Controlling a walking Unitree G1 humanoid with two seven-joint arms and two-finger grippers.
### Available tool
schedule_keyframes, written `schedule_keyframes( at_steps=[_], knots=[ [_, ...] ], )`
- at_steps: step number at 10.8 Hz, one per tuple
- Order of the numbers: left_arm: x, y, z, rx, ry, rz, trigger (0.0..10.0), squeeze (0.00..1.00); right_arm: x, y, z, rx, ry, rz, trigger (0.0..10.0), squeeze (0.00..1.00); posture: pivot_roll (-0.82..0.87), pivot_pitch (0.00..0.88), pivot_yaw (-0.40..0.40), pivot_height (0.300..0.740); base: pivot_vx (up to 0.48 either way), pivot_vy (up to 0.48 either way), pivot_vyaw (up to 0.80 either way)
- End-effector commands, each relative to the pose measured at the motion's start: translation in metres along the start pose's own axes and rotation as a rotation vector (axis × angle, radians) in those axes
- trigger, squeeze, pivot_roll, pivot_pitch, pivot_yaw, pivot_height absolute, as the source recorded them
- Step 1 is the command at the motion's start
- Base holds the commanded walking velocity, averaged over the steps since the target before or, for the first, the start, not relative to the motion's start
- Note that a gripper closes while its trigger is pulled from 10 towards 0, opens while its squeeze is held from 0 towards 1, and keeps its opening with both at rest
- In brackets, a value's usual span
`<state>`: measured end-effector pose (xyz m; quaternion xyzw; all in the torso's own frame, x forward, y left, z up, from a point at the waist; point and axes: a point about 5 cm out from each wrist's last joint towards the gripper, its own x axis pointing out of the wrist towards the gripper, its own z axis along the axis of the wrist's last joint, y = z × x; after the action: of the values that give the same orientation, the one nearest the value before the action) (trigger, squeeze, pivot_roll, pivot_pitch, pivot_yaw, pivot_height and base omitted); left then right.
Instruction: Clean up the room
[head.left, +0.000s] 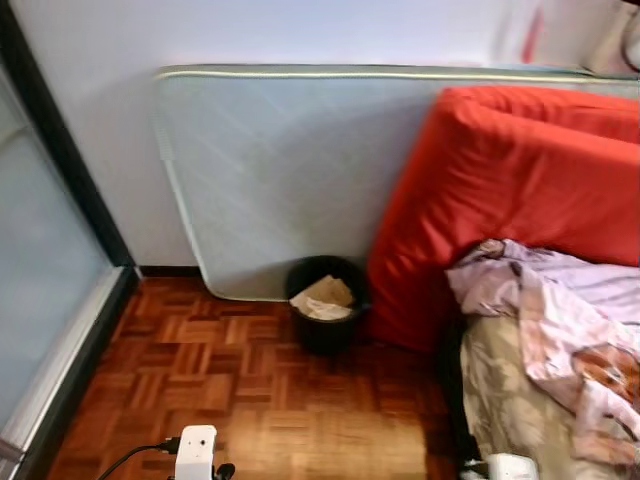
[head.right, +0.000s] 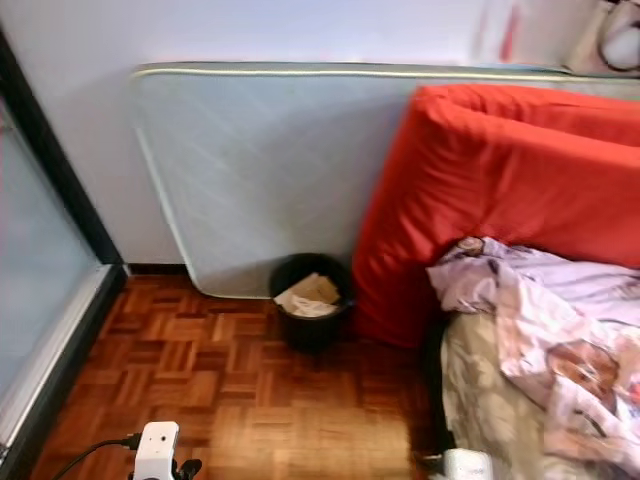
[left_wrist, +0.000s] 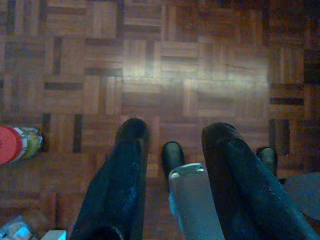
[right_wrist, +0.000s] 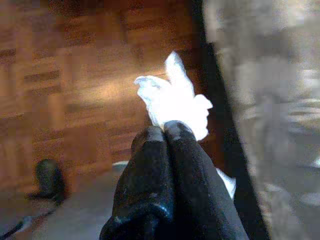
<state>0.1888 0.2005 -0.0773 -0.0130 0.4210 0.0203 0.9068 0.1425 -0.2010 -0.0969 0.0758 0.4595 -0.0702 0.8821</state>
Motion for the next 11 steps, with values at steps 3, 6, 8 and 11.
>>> schedule_keyframes(
  at_steps=[3,6,8,11],
  knots=[
    [-0.002,-0.006,-0.014,-0.023,0.051,-0.004,10.0,0.00,0.003,0.013,0.004,-0.046,-0.004,0.014,10.0,0.00,0.01,0.000,-0.012,0.740,0.182,0.000,0.00],
    [-0.002,-0.010,-0.015,-0.022,0.058,-0.005,10.0,0.00,0.001,-0.006,0.010,-0.047,-0.016,-0.003,10.0,0.00,0.01,0.000,-0.015,0.740,0.296,0.000,0.66],
    [-0.001,-0.008,-0.013,-0.022,0.056,-0.003,10.0,0.00,0.001,-0.007,0.010,-0.036,-0.017,-0.003,10.0,0.00,0.01,0.000,-0.016,0.740,0.296,0.000,0.00],
    [-0.001,-0.004,-0.009,-0.020,0.046,0.000,10.0,0.00,-0.001,-0.012,0.005,-0.026,-0.008,-0.003,10.0,0.00,0.01,0.000,-0.012,0.740,0.296,0.000,0.00]
  ],
)
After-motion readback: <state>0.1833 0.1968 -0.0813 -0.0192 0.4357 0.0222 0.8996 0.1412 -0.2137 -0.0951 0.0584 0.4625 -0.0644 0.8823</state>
